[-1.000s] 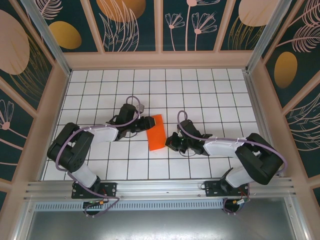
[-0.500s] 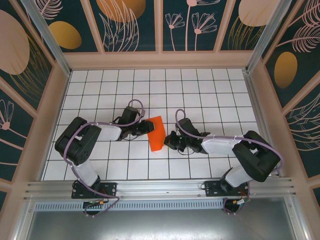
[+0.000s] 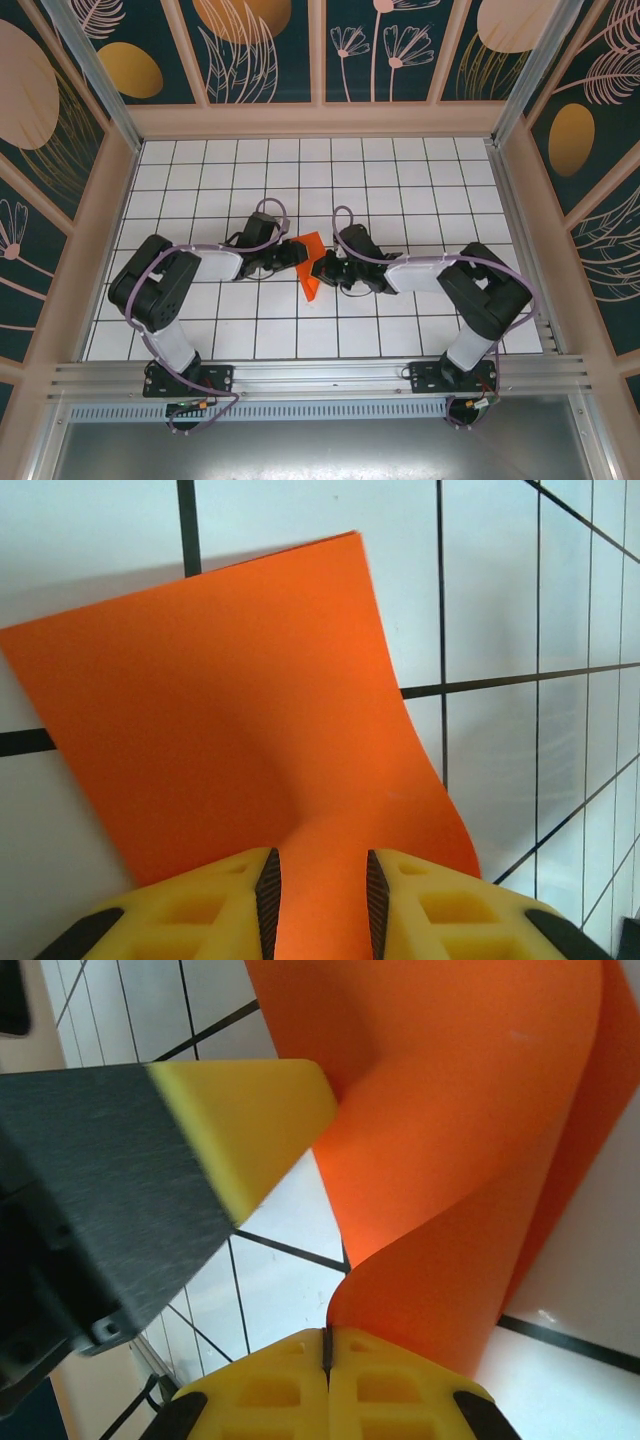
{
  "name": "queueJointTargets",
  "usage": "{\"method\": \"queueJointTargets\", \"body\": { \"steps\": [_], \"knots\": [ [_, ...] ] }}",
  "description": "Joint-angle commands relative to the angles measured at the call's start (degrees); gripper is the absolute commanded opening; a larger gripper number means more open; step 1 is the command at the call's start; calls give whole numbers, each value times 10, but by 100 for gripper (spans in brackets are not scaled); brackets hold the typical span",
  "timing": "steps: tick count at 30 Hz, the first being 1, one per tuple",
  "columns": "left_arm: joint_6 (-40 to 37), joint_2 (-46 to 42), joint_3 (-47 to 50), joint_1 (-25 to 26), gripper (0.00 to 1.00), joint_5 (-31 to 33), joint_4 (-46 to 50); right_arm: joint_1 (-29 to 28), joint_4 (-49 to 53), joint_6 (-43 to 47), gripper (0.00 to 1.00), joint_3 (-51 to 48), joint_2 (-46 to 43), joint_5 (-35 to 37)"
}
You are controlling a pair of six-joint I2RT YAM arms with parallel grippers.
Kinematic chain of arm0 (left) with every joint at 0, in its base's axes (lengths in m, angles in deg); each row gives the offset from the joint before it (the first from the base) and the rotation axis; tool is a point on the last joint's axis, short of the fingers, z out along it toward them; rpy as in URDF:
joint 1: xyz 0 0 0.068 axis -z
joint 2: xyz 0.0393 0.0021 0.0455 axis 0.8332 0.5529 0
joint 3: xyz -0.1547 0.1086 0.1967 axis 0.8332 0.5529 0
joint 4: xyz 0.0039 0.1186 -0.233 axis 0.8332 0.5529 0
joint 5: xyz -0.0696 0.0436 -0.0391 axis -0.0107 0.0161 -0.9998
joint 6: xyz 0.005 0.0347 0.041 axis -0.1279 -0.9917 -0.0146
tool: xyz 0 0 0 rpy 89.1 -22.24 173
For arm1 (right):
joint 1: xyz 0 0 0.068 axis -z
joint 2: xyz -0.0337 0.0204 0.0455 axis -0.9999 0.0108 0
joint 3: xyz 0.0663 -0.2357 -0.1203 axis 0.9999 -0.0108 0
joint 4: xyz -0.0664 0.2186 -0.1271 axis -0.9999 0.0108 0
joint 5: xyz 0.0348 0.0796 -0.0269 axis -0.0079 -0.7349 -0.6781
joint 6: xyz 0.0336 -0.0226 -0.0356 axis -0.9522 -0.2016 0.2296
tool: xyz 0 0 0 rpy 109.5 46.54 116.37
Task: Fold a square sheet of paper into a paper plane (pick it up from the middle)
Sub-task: Third fold the triangle at the center of the table.
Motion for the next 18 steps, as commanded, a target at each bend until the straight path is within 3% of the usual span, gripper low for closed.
{"method": "queueJointTargets", "body": {
  "steps": [1, 6, 18],
  "knots": [
    [-12, -50, -21, 3, 32, 40, 17, -3, -41, 5, 0, 12, 17, -11],
    [-19, -53, -26, 3, 30, 105, 40, -2, -77, -12, 0, 7, 37, -6],
    [-25, 27, -50, 2, 20, 110, 70, -3, -139, -60, 0, -12, 63, 3]
  ]
}}
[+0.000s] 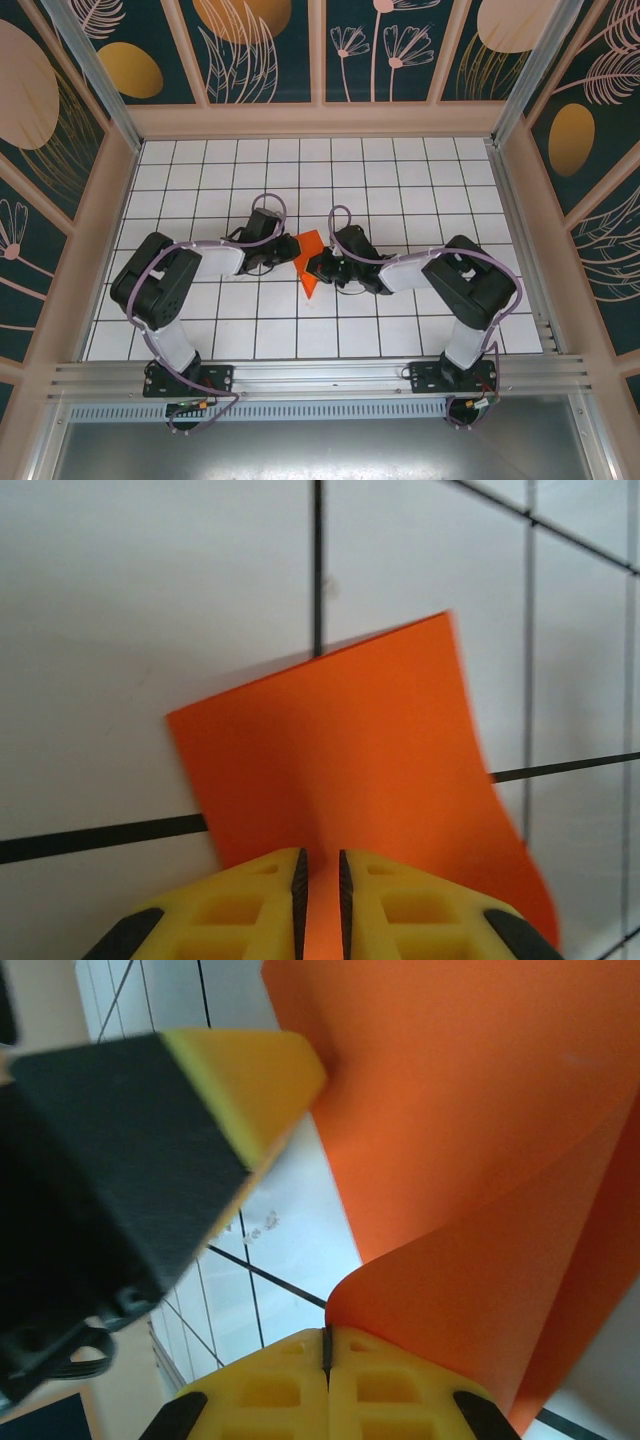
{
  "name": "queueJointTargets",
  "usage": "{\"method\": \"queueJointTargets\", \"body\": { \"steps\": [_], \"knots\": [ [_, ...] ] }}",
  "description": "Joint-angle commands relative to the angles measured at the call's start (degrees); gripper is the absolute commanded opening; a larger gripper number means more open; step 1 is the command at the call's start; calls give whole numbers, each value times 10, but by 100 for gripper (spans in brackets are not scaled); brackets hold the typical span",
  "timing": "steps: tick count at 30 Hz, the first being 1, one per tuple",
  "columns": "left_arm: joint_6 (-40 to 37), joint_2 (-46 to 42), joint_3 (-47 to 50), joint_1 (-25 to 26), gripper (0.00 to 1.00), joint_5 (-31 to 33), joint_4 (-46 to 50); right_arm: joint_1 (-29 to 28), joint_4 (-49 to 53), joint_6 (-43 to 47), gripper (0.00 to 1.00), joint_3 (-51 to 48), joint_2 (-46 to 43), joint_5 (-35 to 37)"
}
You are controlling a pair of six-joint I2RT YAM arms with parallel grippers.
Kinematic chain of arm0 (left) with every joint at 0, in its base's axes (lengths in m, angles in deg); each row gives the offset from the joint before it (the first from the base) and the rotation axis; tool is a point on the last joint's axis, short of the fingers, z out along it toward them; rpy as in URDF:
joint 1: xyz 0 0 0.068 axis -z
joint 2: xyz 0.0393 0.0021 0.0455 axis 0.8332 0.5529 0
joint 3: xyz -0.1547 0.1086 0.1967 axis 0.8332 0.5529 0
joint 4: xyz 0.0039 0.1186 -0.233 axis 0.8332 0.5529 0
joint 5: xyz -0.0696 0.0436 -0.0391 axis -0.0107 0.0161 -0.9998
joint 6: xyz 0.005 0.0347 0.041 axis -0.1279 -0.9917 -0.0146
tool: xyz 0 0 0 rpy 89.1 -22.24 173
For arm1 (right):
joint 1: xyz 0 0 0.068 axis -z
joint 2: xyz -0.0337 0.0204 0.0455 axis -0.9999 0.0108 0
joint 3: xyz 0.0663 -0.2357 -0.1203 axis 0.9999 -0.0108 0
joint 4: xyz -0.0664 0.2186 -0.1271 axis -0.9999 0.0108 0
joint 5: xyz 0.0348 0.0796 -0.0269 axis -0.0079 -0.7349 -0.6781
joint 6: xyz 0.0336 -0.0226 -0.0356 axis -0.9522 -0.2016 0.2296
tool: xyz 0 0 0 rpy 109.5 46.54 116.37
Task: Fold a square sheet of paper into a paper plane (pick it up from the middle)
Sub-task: Third fold the triangle at the center of the table.
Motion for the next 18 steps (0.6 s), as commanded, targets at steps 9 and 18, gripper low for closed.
{"method": "queueJointTargets", "body": {
  "steps": [9, 18],
  "knots": [
    [-36, 28, -34, 2, 17, -6, 24, -13, -59, -81, 0, -33, 11, 40],
    [-40, 40, -35, 2, 16, -14, 21, -15, -79, -111, 0, -33, 25, 62]
  ]
}}
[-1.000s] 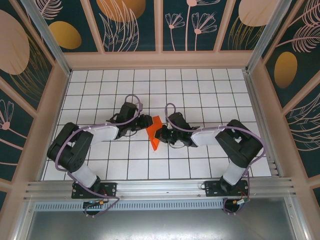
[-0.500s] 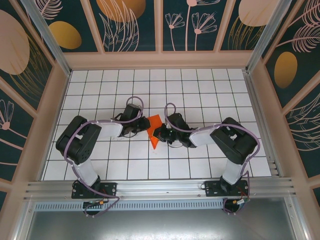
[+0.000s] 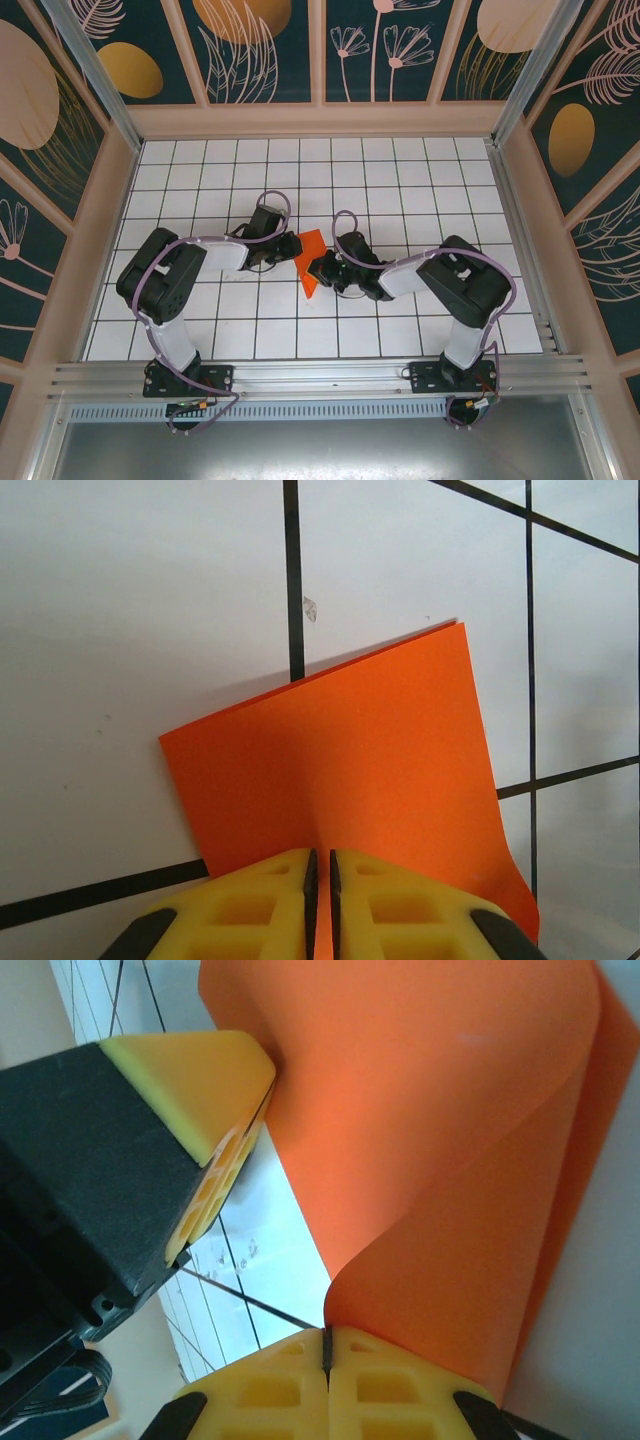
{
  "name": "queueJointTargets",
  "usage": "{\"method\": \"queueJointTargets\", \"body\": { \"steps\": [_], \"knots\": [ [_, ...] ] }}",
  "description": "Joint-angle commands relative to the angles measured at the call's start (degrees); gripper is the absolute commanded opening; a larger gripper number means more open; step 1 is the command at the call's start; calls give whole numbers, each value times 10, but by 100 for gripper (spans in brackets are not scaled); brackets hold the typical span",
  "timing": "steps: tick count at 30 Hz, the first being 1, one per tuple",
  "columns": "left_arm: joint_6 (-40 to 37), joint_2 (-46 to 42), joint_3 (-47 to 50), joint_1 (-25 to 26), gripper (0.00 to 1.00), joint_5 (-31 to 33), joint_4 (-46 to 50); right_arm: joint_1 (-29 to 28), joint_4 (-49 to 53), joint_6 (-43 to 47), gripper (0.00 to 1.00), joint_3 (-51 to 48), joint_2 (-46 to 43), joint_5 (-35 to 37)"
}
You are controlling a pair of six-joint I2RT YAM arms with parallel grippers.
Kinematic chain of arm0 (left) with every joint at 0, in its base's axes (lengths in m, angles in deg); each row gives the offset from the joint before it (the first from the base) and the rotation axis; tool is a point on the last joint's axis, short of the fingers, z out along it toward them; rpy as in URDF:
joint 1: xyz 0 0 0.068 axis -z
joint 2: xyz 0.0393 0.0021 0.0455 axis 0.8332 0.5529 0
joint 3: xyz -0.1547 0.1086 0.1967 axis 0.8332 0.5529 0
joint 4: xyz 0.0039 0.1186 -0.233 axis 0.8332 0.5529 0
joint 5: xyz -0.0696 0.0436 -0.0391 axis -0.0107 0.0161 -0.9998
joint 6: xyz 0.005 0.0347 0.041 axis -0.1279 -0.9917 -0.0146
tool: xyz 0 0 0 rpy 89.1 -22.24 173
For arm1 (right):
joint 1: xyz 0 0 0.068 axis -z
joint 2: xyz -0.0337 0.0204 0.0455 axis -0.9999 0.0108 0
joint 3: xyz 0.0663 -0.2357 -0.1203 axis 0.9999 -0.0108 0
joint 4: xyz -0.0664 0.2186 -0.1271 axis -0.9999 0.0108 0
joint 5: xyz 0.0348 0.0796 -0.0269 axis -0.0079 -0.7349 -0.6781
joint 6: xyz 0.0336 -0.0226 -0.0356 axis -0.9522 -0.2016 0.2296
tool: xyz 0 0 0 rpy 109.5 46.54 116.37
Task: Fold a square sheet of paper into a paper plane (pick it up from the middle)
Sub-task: Third fold the triangle at the center of the table.
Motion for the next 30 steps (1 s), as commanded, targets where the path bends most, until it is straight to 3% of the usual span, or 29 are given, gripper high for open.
{"method": "queueJointTargets", "body": {
  "steps": [1, 30],
  "knots": [
    [-13, 19, -7, 3, 16, -7, 12, -5, -30, -20, 0, -5, 13, 19],
    [-10, 31, -4, 3, 15, -21, 3, -4, -57, -27, 0, 7, 41, 31]
  ]
}}
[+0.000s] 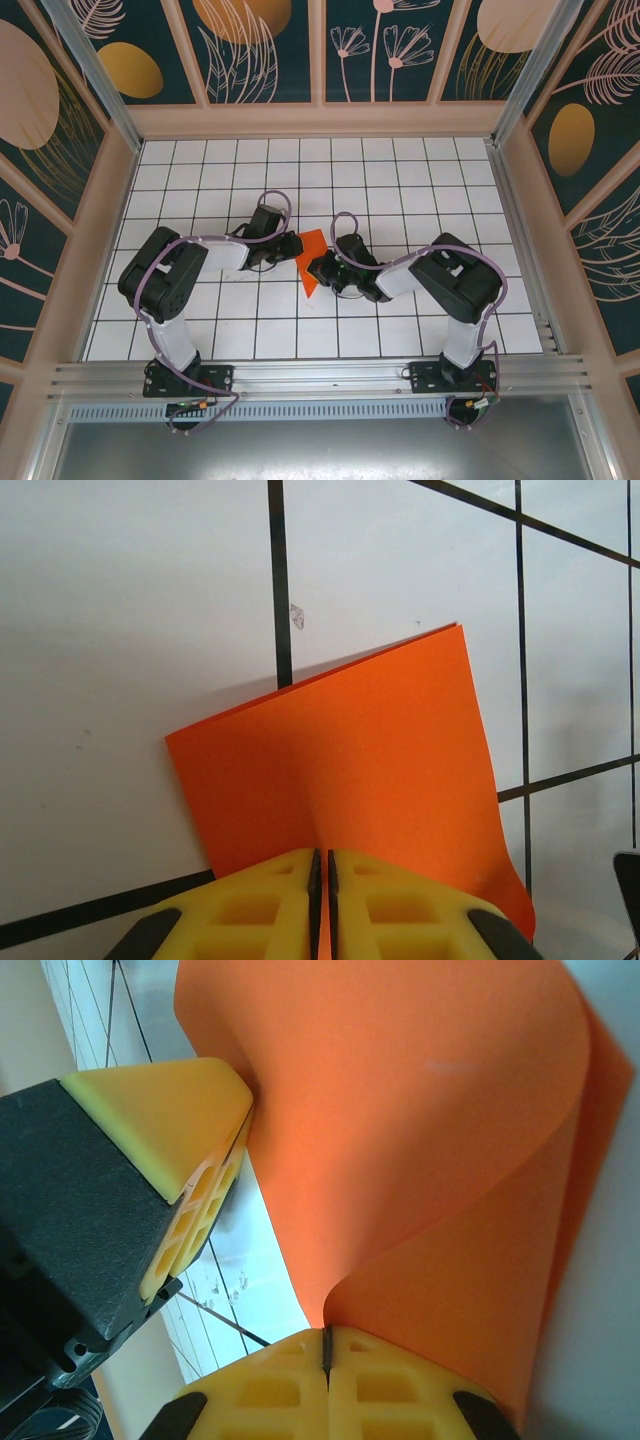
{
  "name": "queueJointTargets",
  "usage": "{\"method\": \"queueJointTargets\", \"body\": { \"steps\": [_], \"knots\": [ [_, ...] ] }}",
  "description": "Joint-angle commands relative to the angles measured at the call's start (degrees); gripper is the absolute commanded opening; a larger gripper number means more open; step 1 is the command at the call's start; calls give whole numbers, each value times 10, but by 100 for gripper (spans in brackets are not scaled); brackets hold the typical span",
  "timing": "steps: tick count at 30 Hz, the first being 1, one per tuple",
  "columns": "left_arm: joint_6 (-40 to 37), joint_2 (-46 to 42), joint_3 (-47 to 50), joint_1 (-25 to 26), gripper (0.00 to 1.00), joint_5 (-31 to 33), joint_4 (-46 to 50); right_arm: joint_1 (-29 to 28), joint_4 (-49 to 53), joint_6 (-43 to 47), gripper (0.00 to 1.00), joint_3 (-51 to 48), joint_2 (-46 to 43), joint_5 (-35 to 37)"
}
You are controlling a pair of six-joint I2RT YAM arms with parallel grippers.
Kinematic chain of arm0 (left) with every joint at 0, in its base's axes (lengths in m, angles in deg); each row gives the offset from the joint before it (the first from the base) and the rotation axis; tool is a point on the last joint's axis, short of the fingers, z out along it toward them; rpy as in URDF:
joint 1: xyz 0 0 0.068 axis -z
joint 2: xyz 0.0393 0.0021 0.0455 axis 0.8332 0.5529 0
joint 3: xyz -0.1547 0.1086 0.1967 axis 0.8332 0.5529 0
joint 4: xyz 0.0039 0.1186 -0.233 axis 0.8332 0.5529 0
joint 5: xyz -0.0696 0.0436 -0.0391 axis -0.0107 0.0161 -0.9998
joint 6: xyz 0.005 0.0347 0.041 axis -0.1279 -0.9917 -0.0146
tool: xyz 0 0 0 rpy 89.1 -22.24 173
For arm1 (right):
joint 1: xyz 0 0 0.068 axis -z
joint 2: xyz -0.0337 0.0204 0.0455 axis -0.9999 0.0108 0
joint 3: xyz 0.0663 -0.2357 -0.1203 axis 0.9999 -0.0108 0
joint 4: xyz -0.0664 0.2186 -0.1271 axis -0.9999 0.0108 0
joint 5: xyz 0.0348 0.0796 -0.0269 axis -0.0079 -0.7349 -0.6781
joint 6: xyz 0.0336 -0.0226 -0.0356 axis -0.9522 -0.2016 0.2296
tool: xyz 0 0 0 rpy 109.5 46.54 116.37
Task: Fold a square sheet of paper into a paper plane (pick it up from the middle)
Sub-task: Third fold the triangle at the center of the table.
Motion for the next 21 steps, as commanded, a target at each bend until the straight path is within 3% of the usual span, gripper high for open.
{"method": "queueJointTargets", "body": {
  "steps": [1, 21],
  "knots": [
    [-9, 23, -3, 3, 15, -13, 16, -1, -20, -7, 0, 8, 15, 14],
    [-9, 23, 2, 3, 14, -7, 16, 2, -56, -15, 0, 2, 18, 10]
  ]
}}
